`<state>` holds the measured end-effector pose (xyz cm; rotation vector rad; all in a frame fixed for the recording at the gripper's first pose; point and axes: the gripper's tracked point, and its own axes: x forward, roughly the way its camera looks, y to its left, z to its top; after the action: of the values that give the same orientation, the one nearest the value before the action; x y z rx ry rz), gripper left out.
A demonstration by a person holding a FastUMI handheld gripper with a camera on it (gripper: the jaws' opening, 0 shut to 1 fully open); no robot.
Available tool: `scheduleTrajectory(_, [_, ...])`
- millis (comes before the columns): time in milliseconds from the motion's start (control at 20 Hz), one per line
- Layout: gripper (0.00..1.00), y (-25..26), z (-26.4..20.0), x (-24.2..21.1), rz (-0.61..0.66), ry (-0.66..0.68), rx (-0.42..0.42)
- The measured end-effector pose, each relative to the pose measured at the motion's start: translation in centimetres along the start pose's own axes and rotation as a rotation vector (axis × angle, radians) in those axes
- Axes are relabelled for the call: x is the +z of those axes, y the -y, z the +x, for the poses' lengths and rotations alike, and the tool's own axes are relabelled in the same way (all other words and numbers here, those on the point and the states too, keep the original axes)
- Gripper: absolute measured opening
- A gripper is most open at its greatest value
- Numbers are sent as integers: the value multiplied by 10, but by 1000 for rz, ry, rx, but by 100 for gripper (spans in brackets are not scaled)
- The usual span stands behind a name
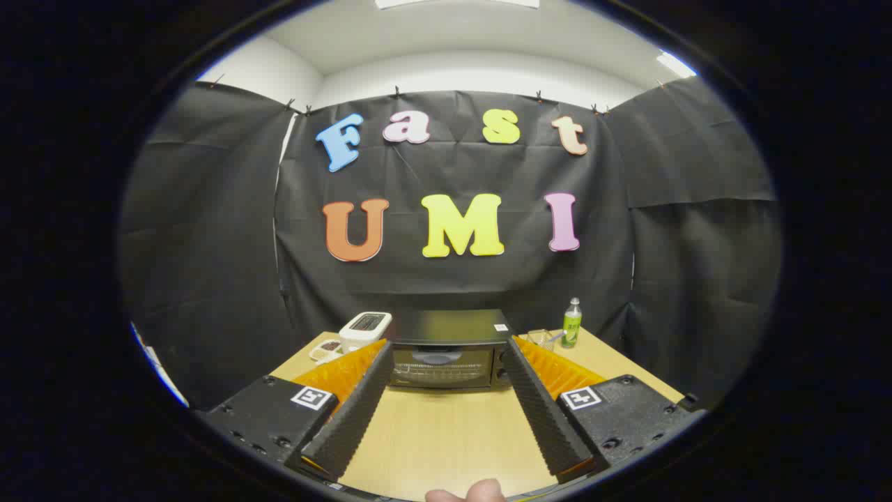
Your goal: Open the toaster oven, put the food inside, and close the toaster oven door.
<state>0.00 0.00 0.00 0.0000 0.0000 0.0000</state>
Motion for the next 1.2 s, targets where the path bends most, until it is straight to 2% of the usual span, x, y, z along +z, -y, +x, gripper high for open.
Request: scheduleTrajectory(1200, [100,22,21,-8,-2,-40,-16])
